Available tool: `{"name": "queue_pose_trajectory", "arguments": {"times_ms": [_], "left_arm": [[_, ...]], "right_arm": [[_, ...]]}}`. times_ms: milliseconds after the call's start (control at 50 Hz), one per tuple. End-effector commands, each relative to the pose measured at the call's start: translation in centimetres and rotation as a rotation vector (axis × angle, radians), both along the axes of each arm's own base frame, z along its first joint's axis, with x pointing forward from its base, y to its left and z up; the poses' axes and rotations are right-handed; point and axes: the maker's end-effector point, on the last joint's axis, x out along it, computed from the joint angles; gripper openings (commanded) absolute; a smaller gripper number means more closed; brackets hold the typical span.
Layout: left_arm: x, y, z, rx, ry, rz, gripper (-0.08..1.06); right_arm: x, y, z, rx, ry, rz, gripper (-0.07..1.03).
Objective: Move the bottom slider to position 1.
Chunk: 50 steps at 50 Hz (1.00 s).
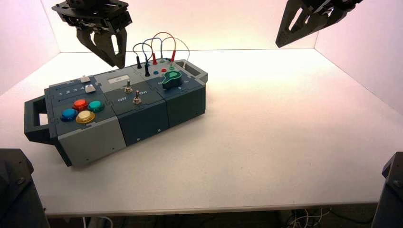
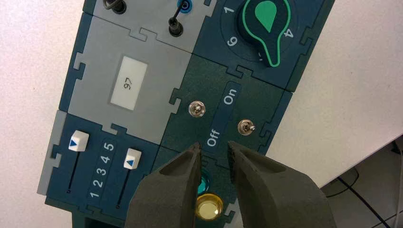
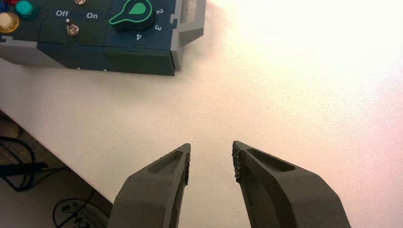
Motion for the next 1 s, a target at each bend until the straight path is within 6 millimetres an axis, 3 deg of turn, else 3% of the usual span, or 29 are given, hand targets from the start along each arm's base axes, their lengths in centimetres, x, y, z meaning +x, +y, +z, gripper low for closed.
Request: {"name": "queue_pose_trajectory", "arguments": {"times_ms": [20,420,720,1000], "left_arm": [[0.7,-0.1,0.8,-0.011,-0.027,0.006,0.32],[1.0,-0.2,1.0,-0.016,-0.04,0.01,0.32],[1.9,1.4,0.9,-0.026,-0.062,0.084,0.3],[2.5,0.9,0.5,-0.064,-0.008,0.178,0.16]], "right_arm": [[0.4,0.2,0.6,0.014,-0.018,-0.002,0.48],[0.3,0.3,0.6,0.014,-0.017,0.0,0.48],[0.3,0.3,0.8,0.016,-0.017,0.0,0.48],[0.2,0.2,0.7,0.012,-0.012,-0.002,0.48]]}}
